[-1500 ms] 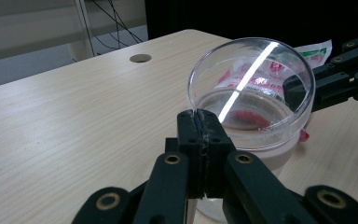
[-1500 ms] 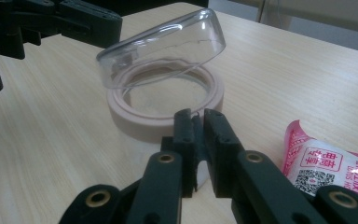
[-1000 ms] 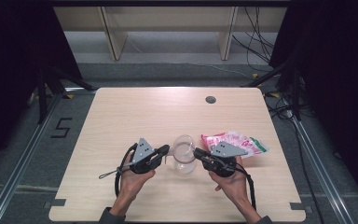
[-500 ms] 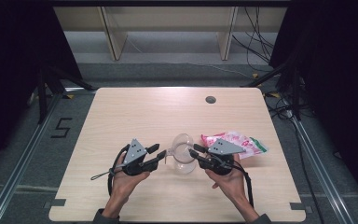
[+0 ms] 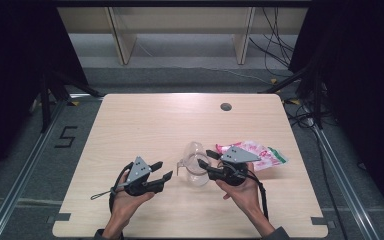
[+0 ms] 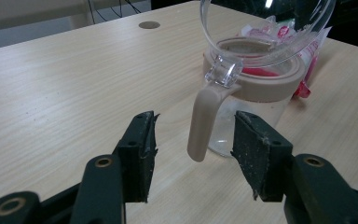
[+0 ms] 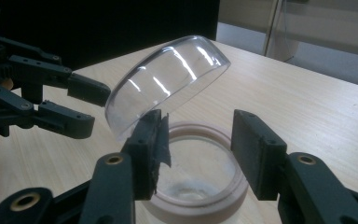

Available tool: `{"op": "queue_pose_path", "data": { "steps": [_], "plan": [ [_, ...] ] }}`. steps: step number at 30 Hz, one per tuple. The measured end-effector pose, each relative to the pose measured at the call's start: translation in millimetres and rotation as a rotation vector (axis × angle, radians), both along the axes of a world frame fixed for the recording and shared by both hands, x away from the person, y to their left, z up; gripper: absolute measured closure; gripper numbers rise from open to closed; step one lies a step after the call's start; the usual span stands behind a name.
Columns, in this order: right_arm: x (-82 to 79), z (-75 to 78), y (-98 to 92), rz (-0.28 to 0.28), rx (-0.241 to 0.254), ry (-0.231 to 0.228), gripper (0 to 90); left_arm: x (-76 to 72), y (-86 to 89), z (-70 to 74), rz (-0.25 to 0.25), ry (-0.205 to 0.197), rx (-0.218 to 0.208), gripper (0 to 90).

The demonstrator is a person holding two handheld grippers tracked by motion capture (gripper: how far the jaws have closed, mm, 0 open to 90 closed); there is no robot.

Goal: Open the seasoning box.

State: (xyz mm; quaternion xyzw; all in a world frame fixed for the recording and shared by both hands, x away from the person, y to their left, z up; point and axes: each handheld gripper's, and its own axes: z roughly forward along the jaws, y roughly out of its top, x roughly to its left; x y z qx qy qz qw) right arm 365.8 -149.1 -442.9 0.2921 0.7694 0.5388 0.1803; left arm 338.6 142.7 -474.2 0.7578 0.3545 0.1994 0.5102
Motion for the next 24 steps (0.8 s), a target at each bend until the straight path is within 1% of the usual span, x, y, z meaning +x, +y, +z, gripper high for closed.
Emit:
{"op": "queue_pose_path", "data": {
  "steps": [1, 2, 3, 4, 5, 6, 7, 8, 9, 10, 11, 12, 13, 15, 16, 17, 18, 19, 21, 22, 23, 24],
  "plan": [
    [-1.2, 0.4, 1.9, -0.006, 0.011, 0.011, 51.3, -0.3, 1.0, -0.4, -0.001, -0.001, 0.003, 48.6],
    [-1.6, 1.0, 3.7, -0.004, 0.01, 0.013, 50.2, -0.2, 1.9, -0.7, -0.008, -0.006, 0.01, 48.4],
    [-1.0, 1.8, 4.1, -0.013, -0.002, 0.01, 49.6, -0.9, 1.7, -1.6, 0.002, 0.002, 0.001, 48.2],
    [0.7, 1.8, 5.5, -0.003, -0.002, -0.005, 48.1, -1.1, 2.3, -2.3, 0.003, 0.003, -0.001, 48.1],
    [-0.3, 2.7, 7.6, -0.007, 0.001, 0.015, 46.3, -1.5, 3.0, -2.5, 0.002, 0.004, 0.001, 48.0],
    [-0.3, 2.7, 7.6, -0.007, 0.001, 0.015, 46.3, -1.8, 3.7, -2.8, 0.003, 0.005, 0.002, 48.0],
    [-1.3, 3.3, 8.9, -0.008, -0.004, 0.028, 45.4, -1.5, 4.5, -3.4, -0.001, 0.005, -0.001, 47.9],
    [1.8, 2.8, 10.7, -0.004, -0.016, -0.013, 43.9, -1.4, 5.6, -3.6, 0.0, 0.005, 0.003, 47.9],
    [1.8, 2.8, 10.7, -0.004, -0.016, -0.013, 43.9, -1.8, 5.9, -4.0, 0.005, 0.01, -0.003, 47.9],
    [0.5, 2.6, 12.3, -0.011, 0.0, 0.013, 43.4, -2.0, 6.3, -4.3, 0.006, 0.01, -0.009, 47.9],
    [1.0, 2.3, 13.6, 0.001, -0.001, 0.007, 42.8, -2.4, 7.9, -3.7, 0.006, 0.009, 0.005, 47.6],
    [0.6, 3.2, 13.8, 0.002, -0.014, 0.012, 41.9, -3.0, 8.1, -3.9, 0.016, 0.015, -0.001, 47.3],
    [1.4, 2.6, 15.5, 0.001, -0.015, -0.004, 40.6, -2.9, 8.7, -4.0, 0.016, 0.016, -0.001, 46.8],
    [2.8, 3.1, 16.1, 0.009, -0.027, -0.006, 37.6, -3.6, 9.4, -4.6, 0.025, 0.02, -0.004, 44.9],
    [3.5, 2.7, 16.9, -0.005, -0.022, -0.027, 36.2, -3.7, 10.1, -4.8, 0.019, 0.018, 0.001, 44.4],
    [4.0, 1.9, 18.4, 0.009, -0.01, -0.018, 35.3, -4.2, 10.1, -5.2, 0.022, 0.018, -0.001, 44.1],
    [3.4, 2.2, 19.0, 0.009, -0.014, 0.001, 34.6, -4.3, 11.1, -5.4, 0.019, 0.017, 0.01, 43.8],
    [3.9, 2.1, 20.0, 0.004, -0.021, -0.003, 32.9, -4.5, 11.2, -6.1, 0.017, 0.019, 0.009, 43.2],
    [3.7, 2.0, 20.8, 0.003, -0.024, -0.009, 32.3, -5.1, 11.9, -6.6, 0.008, 0.016, 0.01, 42.9],
    [2.0, 1.9, 22.7, -0.011, -0.014, 0.013, 31.6, -5.8, 13.0, -5.9, 0.005, 0.01, 0.018, 42.6],
    [1.7, 1.9, 24.9, 0.001, -0.02, 0.016, 30.3, -6.3, 13.2, -5.7, 0.011, 0.012, 0.014, 42.4],
    [2.8, 1.2, 26.6, 0.005, -0.021, -0.003, 29.5, -6.1, 13.8, -5.9, 0.012, 0.009, 0.006, 42.4]
  ]
}}
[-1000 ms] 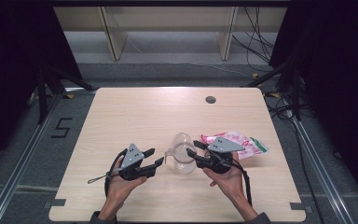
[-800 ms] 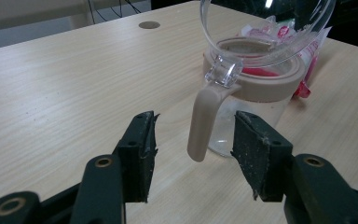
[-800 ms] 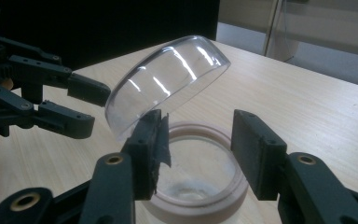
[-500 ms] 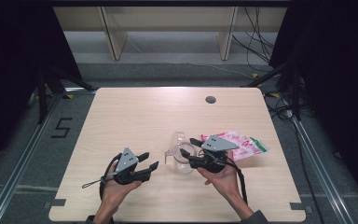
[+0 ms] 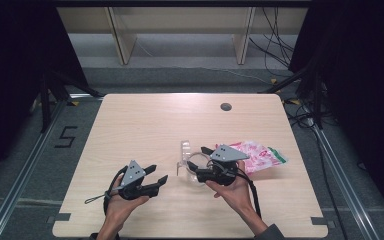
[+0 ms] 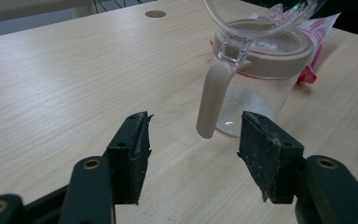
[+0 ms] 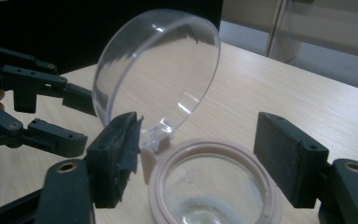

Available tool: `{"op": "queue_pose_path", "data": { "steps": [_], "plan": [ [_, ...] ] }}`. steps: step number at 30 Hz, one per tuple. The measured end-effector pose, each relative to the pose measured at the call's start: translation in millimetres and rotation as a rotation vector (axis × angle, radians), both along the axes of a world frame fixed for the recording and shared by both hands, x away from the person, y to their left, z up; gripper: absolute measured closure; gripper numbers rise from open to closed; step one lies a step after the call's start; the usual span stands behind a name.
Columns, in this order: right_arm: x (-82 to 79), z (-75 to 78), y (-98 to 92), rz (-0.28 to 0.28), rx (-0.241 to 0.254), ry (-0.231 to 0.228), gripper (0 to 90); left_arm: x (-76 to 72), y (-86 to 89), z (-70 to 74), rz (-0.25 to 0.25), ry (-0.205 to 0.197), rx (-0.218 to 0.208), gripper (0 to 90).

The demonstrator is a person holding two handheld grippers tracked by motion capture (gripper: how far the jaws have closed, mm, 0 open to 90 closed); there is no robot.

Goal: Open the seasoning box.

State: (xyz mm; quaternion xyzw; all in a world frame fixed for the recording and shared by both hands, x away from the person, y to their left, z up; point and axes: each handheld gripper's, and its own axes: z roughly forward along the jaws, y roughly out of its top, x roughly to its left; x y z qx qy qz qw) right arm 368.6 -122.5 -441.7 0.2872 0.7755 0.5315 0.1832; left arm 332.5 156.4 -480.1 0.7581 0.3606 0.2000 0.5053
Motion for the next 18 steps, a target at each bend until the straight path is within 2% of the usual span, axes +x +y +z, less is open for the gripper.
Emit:
{"op": "queue_pose_path", "data": {
  "steps": [2, 3, 4, 10, 11, 12, 13, 15, 16, 17, 18],
  "plan": [
    [-1.2, 0.6, 2.3, -0.005, -0.017, 0.006, 28.3, -1.3, 1.9, 1.0, 0.008, 0.003, 0.006, 42.1],
    [-0.5, -0.1, 3.9, -0.002, -0.021, -0.016, 27.6, -1.5, 2.5, 0.9, 0.007, 0.001, 0.006, 41.9],
    [-1.5, 0.2, 4.6, 0.007, -0.026, 0.003, 26.6, -2.0, 2.9, 0.5, 0.014, 0.002, 0.006, 41.8],
    [-2.6, 1.1, 1.5, -0.009, -0.038, 0.023, 17.4, -0.3, 5.6, -3.3, 0.025, 0.019, 0.004, 40.0],
    [-2.5, 0.5, 1.4, -0.005, -0.022, 0.033, 17.1, -0.2, 5.2, -4.0, 0.03, 0.021, -0.012, 39.5],
    [-3.0, 1.3, -1.5, -0.019, -0.046, 0.017, 17.1, -0.2, 6.8, -3.8, 0.027, 0.022, 0.002, 39.4],
    [-6.3, 1.0, -1.9, -0.047, -0.031, 0.069, 16.9, -0.5, 7.0, -3.8, 0.03, 0.023, -0.001, 39.4],
    [-8.2, 0.1, -6.5, -0.076, -0.053, 0.07, 15.4, -0.5, 7.3, -4.3, 0.031, 0.021, -0.015, 39.3],
    [-8.6, -1.9, -8.1, -0.082, -0.054, 0.074, 15.6, -0.5, 8.4, -4.1, 0.029, 0.023, -0.005, 39.1],
    [-10.8, -2.2, -11.0, -0.089, -0.068, 0.118, 15.6, -0.6, 8.4, -4.2, 0.031, 0.026, -0.008, 38.9],
    [-10.3, -4.4, -13.5, -0.091, -0.05, 0.137, 15.6, -0.8, 8.6, -4.2, 0.031, 0.028, -0.006, 38.5]
  ]
}}
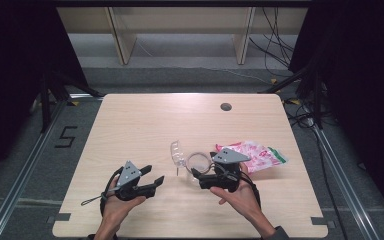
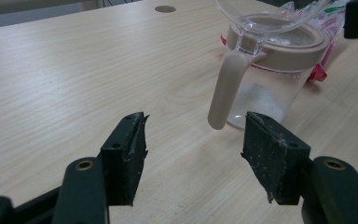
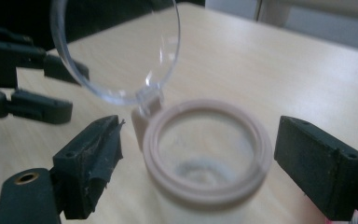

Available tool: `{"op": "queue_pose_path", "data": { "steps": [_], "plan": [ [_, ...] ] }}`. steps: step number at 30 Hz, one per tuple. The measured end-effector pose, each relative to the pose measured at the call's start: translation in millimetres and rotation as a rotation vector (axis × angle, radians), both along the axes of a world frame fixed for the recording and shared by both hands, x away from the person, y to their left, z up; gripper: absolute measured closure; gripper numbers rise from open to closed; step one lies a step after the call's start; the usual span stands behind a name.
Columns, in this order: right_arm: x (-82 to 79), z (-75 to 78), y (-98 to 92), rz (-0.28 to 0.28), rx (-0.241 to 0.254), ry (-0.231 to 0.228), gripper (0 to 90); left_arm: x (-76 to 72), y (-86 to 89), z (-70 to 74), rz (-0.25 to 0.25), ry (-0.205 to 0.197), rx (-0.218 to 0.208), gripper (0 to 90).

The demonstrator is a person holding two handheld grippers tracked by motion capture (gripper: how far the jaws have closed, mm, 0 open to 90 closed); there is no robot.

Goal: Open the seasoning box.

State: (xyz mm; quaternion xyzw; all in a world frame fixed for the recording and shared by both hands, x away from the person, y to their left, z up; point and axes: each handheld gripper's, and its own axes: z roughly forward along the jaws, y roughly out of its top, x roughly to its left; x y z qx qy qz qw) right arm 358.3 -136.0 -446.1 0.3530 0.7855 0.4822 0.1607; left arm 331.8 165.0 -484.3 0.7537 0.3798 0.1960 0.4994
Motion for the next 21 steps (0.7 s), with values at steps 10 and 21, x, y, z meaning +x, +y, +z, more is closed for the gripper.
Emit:
{"op": "queue_pose_path", "data": {
  "steps": [10, 21],
  "plan": [
    [-3.9, -1.6, -31.2, -0.045, 0.037, 0.048, 15.5, -0.2, 1.8, 0.0, 0.006, 0.004, 0.005, 37.8],
    [-15.5, 4.2, -55.7, 0.021, -0.003, -0.051, 26.8, 0.3, 1.9, -1.2, 0.013, 0.014, 0.007, 35.8]
  ]
}}
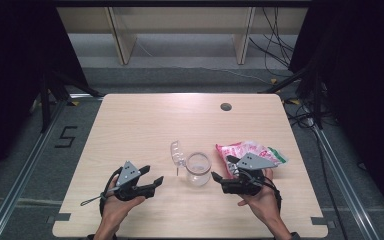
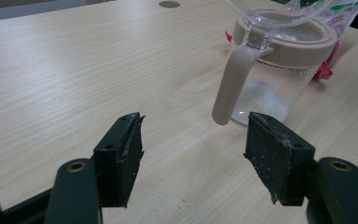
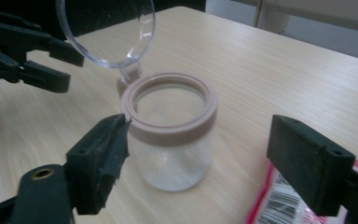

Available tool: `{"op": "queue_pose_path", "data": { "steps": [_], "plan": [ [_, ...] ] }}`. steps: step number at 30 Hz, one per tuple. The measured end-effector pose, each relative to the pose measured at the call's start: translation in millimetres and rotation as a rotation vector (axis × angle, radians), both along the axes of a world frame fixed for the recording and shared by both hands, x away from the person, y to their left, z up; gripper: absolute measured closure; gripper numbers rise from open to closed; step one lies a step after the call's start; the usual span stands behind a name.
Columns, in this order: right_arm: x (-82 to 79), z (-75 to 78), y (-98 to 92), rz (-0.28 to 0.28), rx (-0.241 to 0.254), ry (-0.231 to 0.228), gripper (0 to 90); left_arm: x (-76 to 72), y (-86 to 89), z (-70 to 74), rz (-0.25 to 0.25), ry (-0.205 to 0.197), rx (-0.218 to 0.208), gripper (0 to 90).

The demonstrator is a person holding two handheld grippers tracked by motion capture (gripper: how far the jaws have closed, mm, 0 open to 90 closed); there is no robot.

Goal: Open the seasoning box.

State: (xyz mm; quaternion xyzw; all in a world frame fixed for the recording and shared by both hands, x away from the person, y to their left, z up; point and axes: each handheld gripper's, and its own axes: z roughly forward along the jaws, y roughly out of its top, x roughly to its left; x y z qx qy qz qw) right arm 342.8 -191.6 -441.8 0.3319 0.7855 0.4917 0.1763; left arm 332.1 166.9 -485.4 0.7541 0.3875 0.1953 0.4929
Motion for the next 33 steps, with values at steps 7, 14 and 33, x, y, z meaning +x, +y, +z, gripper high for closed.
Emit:
{"op": "queue_pose_path", "data": {
  "steps": [7, 14, 33],
  "plan": [
    [-4.3, -8.4, -23.1, -0.075, -0.044, 0.003, 16.8, 0.0, 0.5, -0.1, 0.008, 0.002, -0.001, 35.5],
    [-6.0, -16.4, -48.1, -0.171, -0.052, 0.003, 15.3, 0.0, 0.6, -0.4, 0.005, 0.003, 0.005, 35.5],
    [-16.4, -24.8, -88.3, -0.312, -0.051, 0.037, 15.3, 0.4, 0.7, -1.6, 0.002, 0.004, -0.002, 35.5]
  ]
}}
